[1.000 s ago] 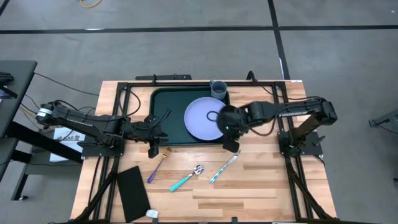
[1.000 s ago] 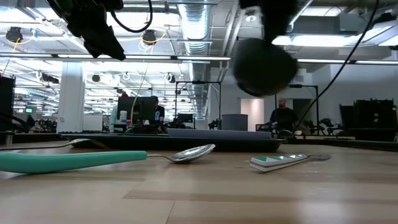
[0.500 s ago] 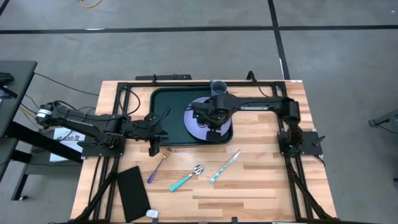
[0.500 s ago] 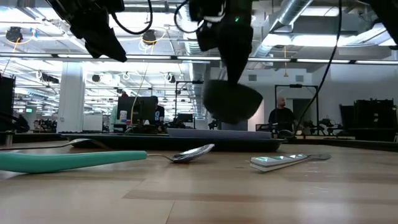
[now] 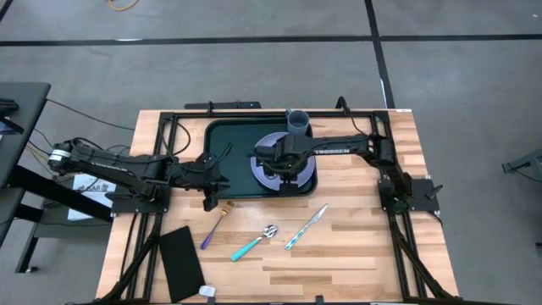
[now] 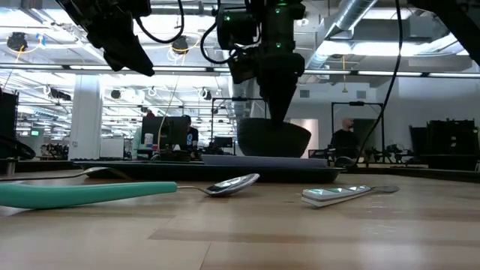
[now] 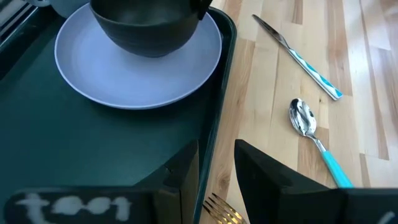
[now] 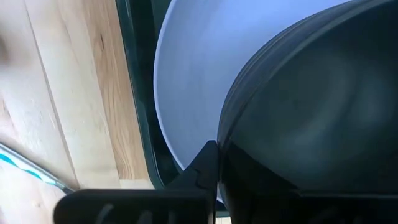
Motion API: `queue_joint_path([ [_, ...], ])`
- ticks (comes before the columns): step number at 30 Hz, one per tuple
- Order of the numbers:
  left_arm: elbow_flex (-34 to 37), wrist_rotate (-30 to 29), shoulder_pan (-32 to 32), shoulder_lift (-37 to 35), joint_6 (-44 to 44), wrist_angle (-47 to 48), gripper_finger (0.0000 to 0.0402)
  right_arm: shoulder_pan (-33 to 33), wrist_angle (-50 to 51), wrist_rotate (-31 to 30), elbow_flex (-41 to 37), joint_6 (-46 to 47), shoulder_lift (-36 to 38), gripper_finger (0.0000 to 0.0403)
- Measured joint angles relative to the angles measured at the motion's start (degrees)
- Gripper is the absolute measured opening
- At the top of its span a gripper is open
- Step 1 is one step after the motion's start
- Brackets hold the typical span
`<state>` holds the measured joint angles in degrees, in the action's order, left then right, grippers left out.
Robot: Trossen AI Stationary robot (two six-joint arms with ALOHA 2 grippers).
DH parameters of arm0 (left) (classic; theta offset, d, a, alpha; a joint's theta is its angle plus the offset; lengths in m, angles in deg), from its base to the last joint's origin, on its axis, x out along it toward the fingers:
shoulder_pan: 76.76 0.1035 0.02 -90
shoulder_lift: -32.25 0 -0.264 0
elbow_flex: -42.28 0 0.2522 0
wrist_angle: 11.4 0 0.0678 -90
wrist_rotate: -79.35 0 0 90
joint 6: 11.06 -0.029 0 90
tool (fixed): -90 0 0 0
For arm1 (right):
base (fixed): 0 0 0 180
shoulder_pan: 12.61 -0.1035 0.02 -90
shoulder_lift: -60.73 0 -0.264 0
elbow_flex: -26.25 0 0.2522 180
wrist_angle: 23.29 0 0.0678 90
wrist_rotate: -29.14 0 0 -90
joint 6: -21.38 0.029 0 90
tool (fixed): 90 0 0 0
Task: Set up tray
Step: Put the bowl on the plate on the serving tray
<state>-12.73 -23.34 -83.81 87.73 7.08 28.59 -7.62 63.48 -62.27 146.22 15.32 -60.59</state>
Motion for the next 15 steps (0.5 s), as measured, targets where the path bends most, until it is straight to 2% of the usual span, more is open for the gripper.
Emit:
queue_joint_path([
  [15,0.0,-0.09,0.0,0.0,-0.35,0.0,0.0091,0.72,-0.07,0.13,0.02,2.0,0.15,0.0058],
])
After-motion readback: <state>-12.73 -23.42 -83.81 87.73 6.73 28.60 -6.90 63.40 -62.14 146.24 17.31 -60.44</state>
